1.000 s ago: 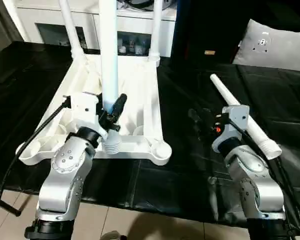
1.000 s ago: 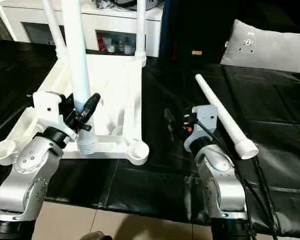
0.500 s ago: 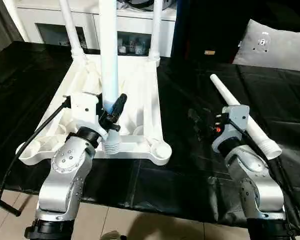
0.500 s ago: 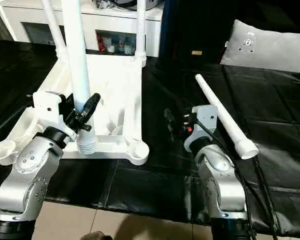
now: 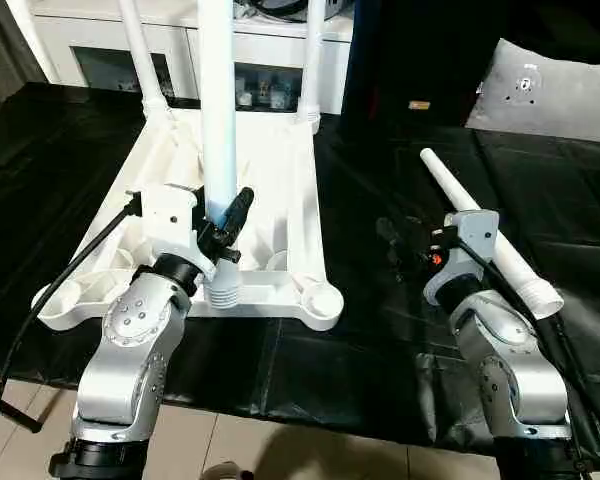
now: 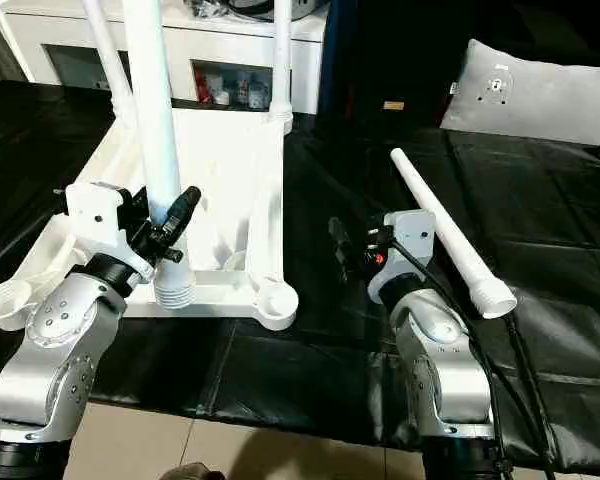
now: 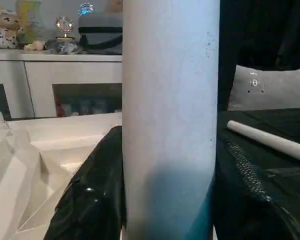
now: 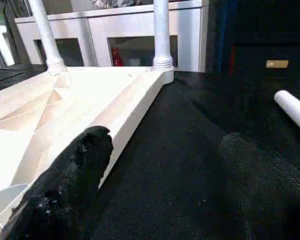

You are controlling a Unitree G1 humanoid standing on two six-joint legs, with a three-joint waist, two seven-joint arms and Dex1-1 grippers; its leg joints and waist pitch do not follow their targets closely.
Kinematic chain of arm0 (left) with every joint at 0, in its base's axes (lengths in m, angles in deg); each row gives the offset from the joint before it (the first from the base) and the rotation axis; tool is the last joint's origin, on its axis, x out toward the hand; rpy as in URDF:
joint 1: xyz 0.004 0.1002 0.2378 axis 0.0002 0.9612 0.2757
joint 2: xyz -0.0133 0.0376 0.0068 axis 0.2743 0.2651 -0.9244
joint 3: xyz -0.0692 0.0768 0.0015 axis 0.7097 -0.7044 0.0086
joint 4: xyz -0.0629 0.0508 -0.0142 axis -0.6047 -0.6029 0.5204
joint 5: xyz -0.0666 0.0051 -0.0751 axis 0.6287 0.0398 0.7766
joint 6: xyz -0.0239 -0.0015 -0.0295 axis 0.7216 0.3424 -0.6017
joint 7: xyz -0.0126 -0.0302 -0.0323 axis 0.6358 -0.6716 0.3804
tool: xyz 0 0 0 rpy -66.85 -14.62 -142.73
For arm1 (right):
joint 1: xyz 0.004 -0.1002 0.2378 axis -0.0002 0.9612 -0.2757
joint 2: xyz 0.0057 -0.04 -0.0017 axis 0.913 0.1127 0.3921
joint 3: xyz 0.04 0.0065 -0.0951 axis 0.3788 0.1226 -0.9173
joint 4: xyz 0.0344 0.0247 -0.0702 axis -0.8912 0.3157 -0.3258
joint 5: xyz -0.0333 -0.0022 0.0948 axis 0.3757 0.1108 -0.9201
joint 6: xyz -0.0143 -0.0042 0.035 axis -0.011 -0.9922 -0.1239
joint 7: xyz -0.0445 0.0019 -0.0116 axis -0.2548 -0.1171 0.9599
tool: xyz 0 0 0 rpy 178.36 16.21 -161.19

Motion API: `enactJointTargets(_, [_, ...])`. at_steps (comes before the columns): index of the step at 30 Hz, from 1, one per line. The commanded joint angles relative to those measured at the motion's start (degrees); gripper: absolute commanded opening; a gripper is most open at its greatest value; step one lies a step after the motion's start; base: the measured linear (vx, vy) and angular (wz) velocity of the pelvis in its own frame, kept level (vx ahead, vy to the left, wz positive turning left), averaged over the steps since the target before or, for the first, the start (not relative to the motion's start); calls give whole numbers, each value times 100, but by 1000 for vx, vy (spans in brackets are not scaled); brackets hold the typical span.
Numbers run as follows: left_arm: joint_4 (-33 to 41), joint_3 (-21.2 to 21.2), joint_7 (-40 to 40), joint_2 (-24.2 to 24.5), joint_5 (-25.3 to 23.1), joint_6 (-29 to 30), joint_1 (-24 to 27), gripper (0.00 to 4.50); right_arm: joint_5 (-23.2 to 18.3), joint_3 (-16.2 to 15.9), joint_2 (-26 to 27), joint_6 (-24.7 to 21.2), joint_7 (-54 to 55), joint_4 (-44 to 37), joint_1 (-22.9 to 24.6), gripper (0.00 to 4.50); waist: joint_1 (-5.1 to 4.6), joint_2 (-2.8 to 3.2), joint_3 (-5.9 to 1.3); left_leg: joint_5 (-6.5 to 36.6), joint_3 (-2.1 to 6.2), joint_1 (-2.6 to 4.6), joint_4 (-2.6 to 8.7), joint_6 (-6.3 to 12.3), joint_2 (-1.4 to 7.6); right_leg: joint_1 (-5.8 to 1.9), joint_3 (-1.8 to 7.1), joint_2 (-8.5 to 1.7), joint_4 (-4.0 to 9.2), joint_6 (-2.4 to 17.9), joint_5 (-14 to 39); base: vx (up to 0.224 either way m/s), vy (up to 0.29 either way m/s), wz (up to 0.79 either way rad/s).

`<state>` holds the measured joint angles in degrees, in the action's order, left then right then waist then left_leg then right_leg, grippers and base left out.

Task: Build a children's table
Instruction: Pick table leg

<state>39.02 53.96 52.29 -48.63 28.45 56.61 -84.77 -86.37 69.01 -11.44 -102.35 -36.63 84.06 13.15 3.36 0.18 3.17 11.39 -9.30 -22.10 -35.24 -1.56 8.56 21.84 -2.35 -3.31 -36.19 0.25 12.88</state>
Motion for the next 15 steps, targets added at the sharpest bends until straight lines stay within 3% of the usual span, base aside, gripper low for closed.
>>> enactJointTargets(1, [91, 13, 2, 3, -53, -17, 20, 188, -10, 33, -7, 29, 32, 18, 8, 390, 5, -22, -340, 690, 142, 97, 455, 69, 421, -231, 288, -479, 411, 1047, 236, 0, 0, 0])
enactJointTargets(15, [91, 13, 2, 3, -53, -17, 20, 188, -10, 33, -7, 29, 32, 18, 8, 390, 5, -23, -341, 671, 141, 94, 452, 78, 419, -233, 289, -478, 409, 1053, 205, 0, 0, 0])
